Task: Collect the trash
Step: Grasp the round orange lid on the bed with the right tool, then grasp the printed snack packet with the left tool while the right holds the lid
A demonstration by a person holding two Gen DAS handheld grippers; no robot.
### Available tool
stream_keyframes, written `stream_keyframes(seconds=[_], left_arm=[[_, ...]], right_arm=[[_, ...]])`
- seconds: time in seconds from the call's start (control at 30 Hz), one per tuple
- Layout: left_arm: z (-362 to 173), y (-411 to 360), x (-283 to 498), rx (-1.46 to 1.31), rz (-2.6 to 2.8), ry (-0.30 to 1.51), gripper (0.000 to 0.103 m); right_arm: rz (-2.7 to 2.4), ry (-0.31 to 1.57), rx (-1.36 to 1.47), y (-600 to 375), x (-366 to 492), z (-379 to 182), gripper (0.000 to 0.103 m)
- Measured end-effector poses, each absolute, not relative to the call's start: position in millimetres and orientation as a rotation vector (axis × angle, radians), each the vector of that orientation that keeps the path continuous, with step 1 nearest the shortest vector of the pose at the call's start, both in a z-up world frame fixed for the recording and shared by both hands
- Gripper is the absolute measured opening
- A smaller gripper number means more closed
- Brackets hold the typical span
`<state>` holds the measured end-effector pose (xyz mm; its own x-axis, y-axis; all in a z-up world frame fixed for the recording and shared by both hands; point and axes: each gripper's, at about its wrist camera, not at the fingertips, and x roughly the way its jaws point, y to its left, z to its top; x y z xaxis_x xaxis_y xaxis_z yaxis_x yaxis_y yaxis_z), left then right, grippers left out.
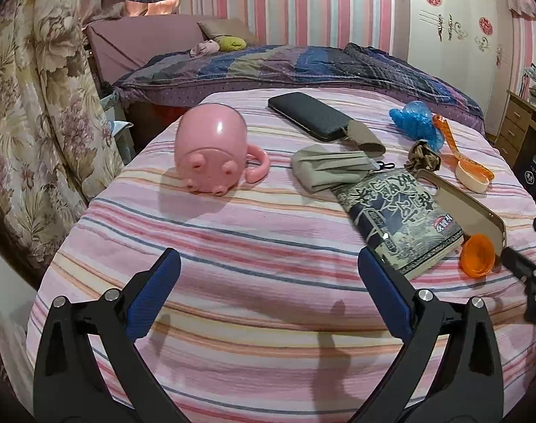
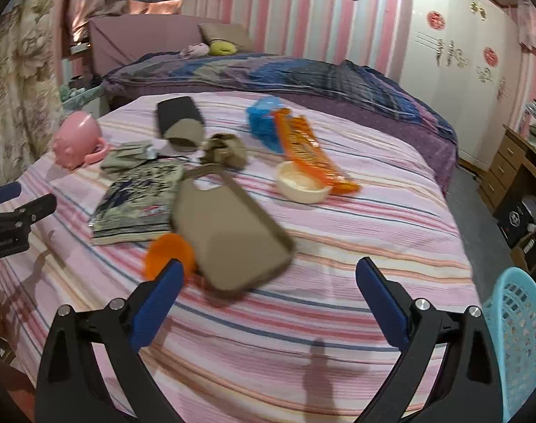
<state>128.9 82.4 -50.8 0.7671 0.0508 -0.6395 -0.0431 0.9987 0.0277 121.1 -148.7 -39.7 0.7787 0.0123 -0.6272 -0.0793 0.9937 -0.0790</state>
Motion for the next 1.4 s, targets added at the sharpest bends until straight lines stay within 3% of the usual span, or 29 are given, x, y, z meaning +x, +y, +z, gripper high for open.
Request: stream_keyframes(seconds=[0.3, 0.53, 0.63, 1.1, 1.17, 1.3, 1.4], left_arm=[[-54, 95, 129, 0.014, 0.073, 0.699, 0.097], [-55, 94, 133, 0.004, 0.064, 0.715, 0.097], [-55, 90, 134, 0.005, 0.060, 0.716, 0.097], [-57, 42, 158, -0.069, 0.009, 0.787, 0.097], [-60, 30, 163, -0.046, 0.011, 0.796, 0.092], [-69, 20, 172, -0.034, -0.012, 0.853, 0.068], [-72, 20, 174, -0.050, -0.007, 0.859, 0.057]], right_arm=[[0.098, 0.742, -0.189, -105, 133, -54, 0.093], [0.174, 0.761, -0.199, -98, 134, -56, 0.047], [0.187, 0.756, -0.191, -97, 135, -56, 0.041], [0.151, 0.720, -0.089, -140, 134, -45, 0.041], [0.131, 0.720, -0.058, -154, 134, -43, 0.041], [0.114, 0.718, -0.031, -171, 134, -40, 0.041], [0.104, 0.716, -0.019, -182, 134, -39, 0.041]])
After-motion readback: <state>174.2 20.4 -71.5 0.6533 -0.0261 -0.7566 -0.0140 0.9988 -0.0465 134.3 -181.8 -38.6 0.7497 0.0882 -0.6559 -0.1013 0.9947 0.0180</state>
